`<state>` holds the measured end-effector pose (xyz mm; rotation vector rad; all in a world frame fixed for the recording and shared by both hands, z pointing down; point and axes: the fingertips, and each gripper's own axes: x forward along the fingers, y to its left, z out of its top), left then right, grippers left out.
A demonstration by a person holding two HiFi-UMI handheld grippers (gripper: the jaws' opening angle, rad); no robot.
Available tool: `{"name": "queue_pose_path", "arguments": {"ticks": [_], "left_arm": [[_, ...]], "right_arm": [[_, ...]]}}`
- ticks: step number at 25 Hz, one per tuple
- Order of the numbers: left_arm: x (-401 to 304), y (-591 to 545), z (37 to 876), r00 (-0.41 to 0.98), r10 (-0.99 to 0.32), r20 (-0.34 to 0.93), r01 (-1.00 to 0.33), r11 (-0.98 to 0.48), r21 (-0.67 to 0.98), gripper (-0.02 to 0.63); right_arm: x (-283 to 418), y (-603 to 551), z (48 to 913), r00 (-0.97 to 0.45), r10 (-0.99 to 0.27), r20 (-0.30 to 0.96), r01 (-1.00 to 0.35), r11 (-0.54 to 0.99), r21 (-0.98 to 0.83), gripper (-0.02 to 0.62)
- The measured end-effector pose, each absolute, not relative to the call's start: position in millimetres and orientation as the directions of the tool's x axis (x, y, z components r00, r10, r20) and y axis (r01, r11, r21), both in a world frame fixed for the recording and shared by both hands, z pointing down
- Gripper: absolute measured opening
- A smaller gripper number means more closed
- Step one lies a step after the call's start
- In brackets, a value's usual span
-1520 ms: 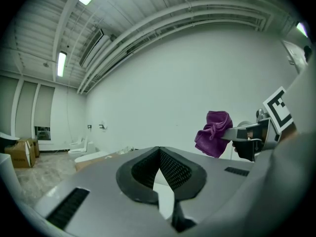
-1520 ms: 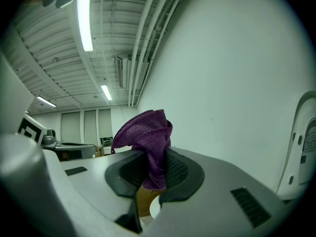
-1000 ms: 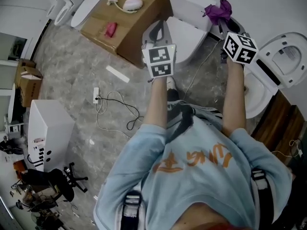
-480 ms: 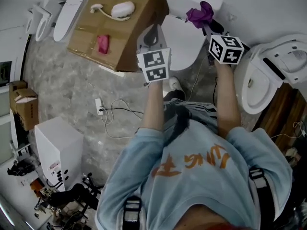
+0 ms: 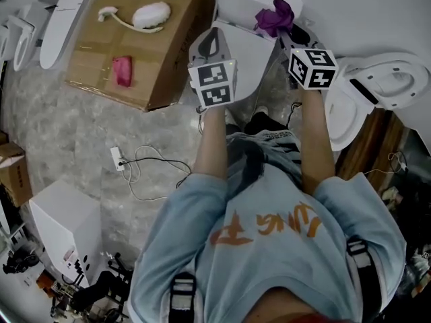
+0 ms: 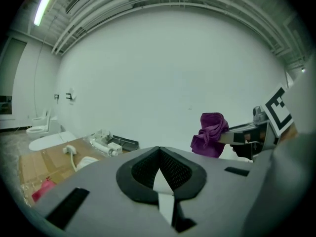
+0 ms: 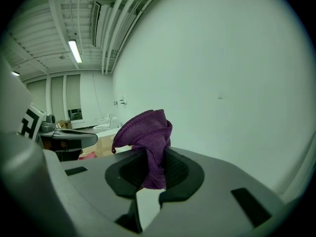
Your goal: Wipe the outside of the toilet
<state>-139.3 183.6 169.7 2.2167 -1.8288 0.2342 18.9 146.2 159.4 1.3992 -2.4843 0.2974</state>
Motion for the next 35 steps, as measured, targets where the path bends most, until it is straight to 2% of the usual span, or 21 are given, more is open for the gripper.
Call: {"name": "queue_pose_path", "arguments": {"ticks": [3, 8, 15, 26, 29, 35], "left_arm": [[-139, 174, 168, 0.217, -0.936, 0.276, -0.975, -0.193, 0.111, 0.023], [-140, 160, 160, 0.223, -0.937, 0.268, -0.974, -0.223, 0.030, 0.023], [-159, 126, 153, 0.183, -0.947, 0.264, -0.983, -0.185, 0.019, 0.023], [-133, 41, 187, 0.154, -0.929, 0.337, -0.988, -0.147, 0.045, 0.023], [-127, 23, 199, 0.126, -0.922, 0.366, -0.992, -0.113, 0.057, 0.023], [-120, -20, 213, 0.088, -0.895, 0.436, -0.995, -0.060, 0.078, 0.023]], "right_arm": [[19, 137, 156, -0.478, -0.808, 0.345, -0.865, 0.502, -0.022, 0.075], [11, 111, 136, -0.484, -0.817, 0.313, -0.861, 0.508, -0.003, 0.075], [-21, 75, 127, -0.564, -0.777, 0.280, -0.811, 0.585, -0.010, 0.075], [2, -22, 170, -0.616, -0.715, 0.329, -0.773, 0.630, -0.077, 0.075], [13, -46, 188, -0.629, -0.683, 0.371, -0.755, 0.650, -0.083, 0.076], [22, -102, 200, -0.661, -0.651, 0.373, -0.733, 0.666, -0.138, 0.077]]}}
